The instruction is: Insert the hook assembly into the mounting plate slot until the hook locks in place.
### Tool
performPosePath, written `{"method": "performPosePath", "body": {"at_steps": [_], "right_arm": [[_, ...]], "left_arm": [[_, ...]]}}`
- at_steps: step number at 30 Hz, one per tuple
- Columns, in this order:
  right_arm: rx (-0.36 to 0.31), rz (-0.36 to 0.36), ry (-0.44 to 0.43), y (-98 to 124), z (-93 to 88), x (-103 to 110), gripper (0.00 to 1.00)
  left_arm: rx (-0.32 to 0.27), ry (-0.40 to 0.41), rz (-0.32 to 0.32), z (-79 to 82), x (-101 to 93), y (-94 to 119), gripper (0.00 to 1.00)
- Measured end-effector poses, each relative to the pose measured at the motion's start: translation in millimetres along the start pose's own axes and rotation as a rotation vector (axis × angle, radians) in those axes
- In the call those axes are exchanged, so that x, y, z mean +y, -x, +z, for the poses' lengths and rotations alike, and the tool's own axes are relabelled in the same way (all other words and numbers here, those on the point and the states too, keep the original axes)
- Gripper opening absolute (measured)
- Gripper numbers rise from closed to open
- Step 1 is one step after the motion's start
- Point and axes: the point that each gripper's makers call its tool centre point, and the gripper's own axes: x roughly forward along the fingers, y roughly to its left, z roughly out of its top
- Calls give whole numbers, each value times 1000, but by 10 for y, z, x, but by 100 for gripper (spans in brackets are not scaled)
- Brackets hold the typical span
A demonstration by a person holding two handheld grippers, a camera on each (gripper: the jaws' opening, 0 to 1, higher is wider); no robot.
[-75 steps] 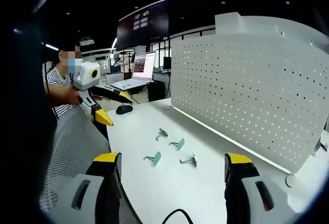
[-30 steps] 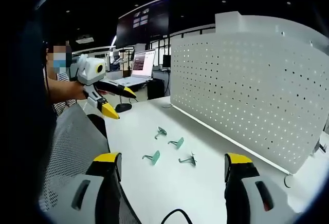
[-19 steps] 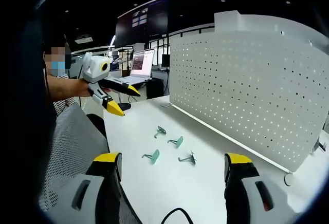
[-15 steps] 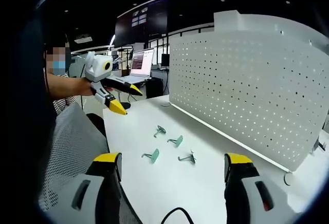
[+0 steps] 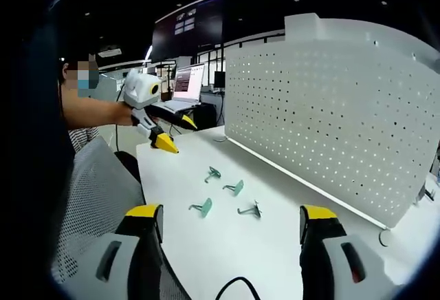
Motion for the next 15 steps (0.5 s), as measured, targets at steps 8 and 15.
{"method": "performPosePath", "body": {"at_steps": [8, 15], "right_arm": [[5, -3, -2, -3, -13, -6, 80], [9, -4, -7, -11, -31, -7, 79]], "left_arm": [[32, -33, -23, -45, 36, -168, 60], [57, -55, -51, -108, 27, -309, 54]]}}
